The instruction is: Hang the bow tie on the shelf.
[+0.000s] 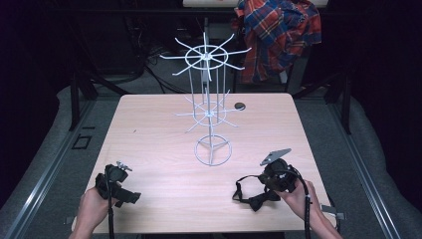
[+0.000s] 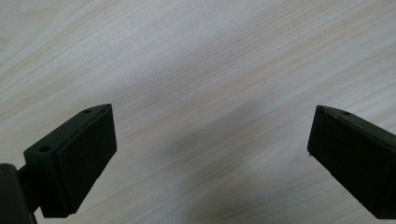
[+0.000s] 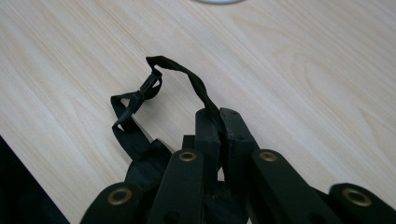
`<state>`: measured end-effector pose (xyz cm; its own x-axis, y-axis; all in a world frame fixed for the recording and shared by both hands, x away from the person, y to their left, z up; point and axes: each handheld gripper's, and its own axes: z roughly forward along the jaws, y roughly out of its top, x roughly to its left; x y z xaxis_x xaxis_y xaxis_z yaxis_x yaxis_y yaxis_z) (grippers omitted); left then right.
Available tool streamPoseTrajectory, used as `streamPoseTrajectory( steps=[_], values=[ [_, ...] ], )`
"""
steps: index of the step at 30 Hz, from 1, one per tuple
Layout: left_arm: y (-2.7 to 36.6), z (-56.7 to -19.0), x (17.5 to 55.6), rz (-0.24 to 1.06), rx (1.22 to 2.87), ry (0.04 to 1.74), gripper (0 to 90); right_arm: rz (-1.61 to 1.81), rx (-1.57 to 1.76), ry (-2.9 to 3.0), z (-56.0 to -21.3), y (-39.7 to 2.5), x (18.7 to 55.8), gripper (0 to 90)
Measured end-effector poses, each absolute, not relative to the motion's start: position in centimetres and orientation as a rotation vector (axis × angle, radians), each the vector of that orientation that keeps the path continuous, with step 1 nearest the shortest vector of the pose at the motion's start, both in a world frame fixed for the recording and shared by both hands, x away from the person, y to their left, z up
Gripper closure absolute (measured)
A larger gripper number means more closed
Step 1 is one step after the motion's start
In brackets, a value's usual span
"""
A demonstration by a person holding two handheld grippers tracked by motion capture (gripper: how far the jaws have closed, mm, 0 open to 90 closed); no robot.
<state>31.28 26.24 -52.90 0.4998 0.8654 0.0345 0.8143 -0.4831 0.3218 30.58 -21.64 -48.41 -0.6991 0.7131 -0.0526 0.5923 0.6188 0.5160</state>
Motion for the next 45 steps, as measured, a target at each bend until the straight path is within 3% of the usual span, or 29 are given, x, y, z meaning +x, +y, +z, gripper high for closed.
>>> streamPoseTrajectory(
  steps=[45],
  values=[
    [26.2,-53.0,31.3,0.265,2.487,1.421,2.6,0.877,1.001,2.507,-44.9,-22.4,29.0,87.5]
  ],
)
